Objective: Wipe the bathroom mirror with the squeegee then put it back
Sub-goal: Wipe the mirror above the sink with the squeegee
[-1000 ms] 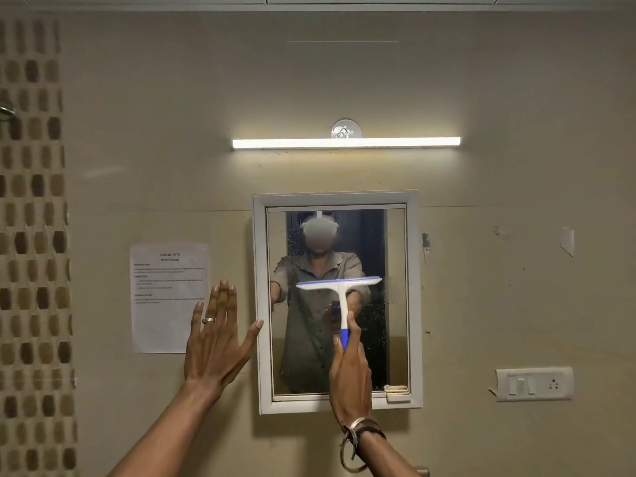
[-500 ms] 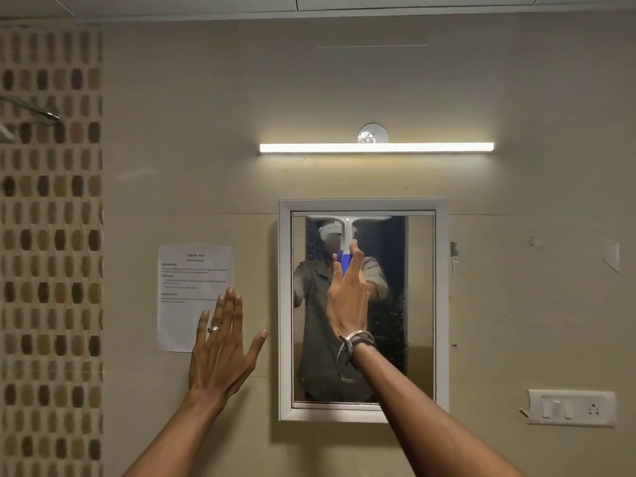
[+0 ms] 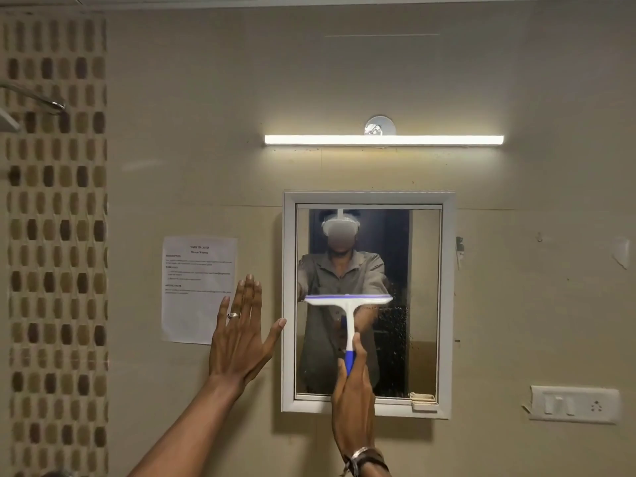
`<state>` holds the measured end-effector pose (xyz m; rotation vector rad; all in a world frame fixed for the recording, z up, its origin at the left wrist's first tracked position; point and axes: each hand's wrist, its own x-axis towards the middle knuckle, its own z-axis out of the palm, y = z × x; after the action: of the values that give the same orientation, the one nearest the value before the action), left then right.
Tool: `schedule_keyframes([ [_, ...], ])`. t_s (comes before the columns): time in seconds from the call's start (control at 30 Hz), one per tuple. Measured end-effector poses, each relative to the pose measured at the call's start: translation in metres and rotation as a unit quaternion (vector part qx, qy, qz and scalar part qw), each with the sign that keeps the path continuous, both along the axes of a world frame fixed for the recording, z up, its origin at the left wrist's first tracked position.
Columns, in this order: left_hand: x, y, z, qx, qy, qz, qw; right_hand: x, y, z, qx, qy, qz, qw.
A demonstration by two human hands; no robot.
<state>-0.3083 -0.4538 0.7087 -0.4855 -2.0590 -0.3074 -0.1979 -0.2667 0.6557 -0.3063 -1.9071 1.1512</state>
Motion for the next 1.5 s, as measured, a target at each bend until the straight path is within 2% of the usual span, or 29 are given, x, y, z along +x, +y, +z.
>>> schedule_keyframes([
  [0.07, 0.002, 0.006, 0.003, 0.001, 0.000, -0.010, 1.000, 0.005, -0.003, -0.001, -0.013, -0.002, -0.001, 1.000],
  [0.13, 0.003, 0.010, 0.005, -0.004, 0.000, -0.010, 1.000, 0.014, -0.008, 0.016, -0.002, 0.038, -0.012, 0.999],
  [0.33, 0.007, 0.023, 0.015, -0.013, 0.008, -0.004, 1.000, -0.004, -0.007, 0.123, 0.085, 0.158, -0.015, 0.984],
  [0.47, 0.009, 0.035, 0.021, -0.012, 0.015, -0.026, 0.999, -0.021, -0.004, 0.154, 0.129, 0.147, -0.035, 0.980],
  [0.6, 0.010, 0.039, 0.021, -0.008, 0.030, -0.039, 0.999, -0.024, 0.000, 0.128, 0.145, 0.113, -0.028, 0.983],
  [0.9, 0.005, 0.039, 0.000, -0.016, 0.052, -0.039, 0.998, 0.012, -0.016, -0.027, 0.113, -0.007, -0.033, 0.993],
  [1.0, 0.006, 0.038, -0.003, -0.025, 0.066, -0.044, 0.997, 0.023, -0.020, -0.055, 0.091, -0.044, -0.014, 0.995],
  [1.13, 0.011, 0.040, -0.004, -0.027, 0.065, -0.050, 0.996, 0.031, -0.024, -0.038, 0.068, -0.009, -0.009, 0.998],
  [1.3, 0.018, 0.046, 0.001, -0.017, 0.066, -0.046, 0.997, 0.019, -0.017, 0.038, 0.086, 0.070, -0.037, 0.993],
  [1.4, 0.021, 0.051, 0.004, -0.008, 0.066, -0.060, 0.996, 0.007, -0.002, 0.079, 0.105, 0.075, -0.047, 0.991],
  [1.5, 0.022, 0.058, 0.010, -0.003, 0.079, -0.069, 0.995, 0.008, 0.006, 0.084, 0.111, 0.060, -0.039, 0.991],
])
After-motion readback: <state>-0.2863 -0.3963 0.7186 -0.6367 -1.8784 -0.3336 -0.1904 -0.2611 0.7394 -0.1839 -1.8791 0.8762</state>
